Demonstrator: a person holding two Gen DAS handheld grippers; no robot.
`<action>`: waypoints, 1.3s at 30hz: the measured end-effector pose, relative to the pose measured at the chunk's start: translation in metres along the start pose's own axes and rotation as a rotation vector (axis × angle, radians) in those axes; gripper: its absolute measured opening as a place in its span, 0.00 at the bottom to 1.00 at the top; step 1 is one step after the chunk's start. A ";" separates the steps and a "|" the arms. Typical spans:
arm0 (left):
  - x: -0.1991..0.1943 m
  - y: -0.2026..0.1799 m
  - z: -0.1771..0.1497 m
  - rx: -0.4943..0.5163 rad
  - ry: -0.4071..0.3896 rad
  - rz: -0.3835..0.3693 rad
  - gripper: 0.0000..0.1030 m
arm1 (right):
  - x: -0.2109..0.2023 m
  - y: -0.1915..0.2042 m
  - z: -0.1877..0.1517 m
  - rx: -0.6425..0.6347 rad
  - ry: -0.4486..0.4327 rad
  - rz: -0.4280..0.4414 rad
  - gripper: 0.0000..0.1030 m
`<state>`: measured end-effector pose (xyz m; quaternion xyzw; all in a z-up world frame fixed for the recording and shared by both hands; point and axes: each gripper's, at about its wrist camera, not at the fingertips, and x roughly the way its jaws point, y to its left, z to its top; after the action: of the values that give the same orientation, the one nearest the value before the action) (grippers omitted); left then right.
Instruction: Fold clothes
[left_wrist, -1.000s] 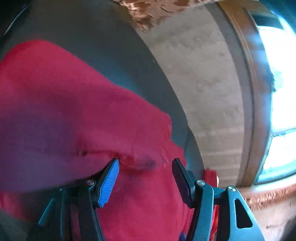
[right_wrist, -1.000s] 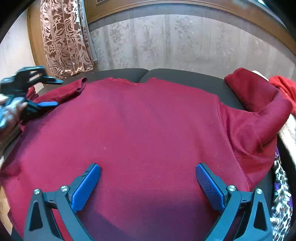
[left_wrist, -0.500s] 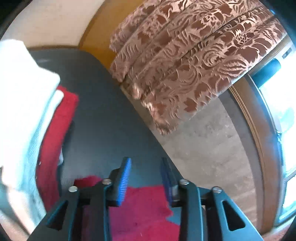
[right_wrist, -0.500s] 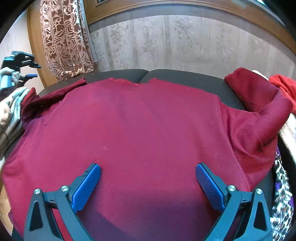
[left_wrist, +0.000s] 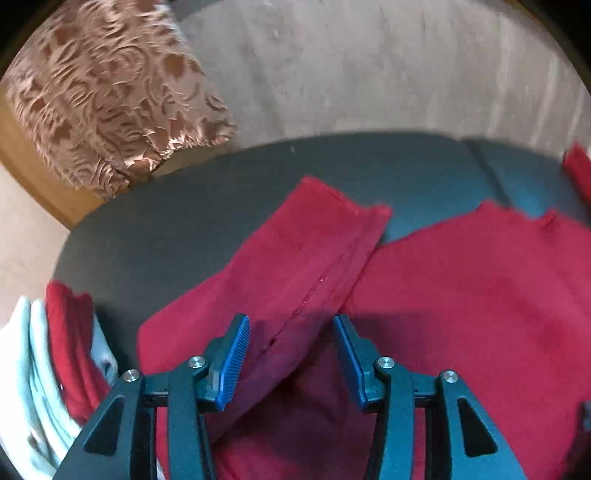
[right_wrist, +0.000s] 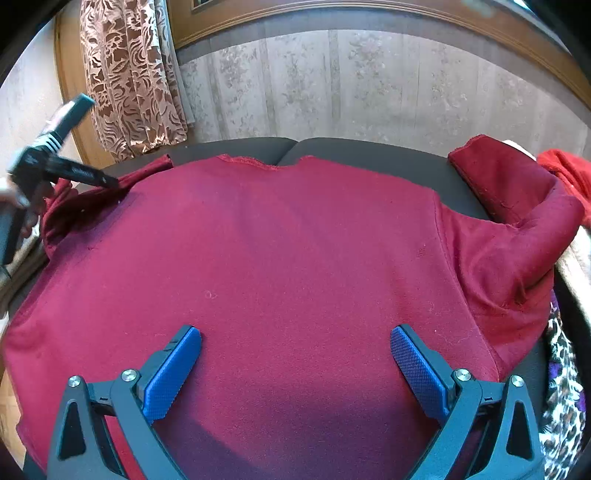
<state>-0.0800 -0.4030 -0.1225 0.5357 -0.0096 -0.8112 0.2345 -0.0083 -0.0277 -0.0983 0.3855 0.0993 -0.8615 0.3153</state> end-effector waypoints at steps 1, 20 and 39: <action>0.007 -0.003 0.001 0.016 0.012 0.025 0.46 | 0.000 0.000 0.000 0.001 -0.001 0.001 1.00; -0.087 0.240 -0.089 -0.928 -0.201 -0.002 0.18 | -0.001 0.002 -0.001 0.004 0.001 -0.002 1.00; -0.056 -0.034 -0.073 -0.441 -0.179 -0.342 0.36 | 0.018 0.016 0.040 -0.058 0.135 -0.016 1.00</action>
<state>-0.0117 -0.3336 -0.1145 0.3921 0.2366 -0.8654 0.2032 -0.0315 -0.0653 -0.0831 0.4327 0.1485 -0.8326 0.3122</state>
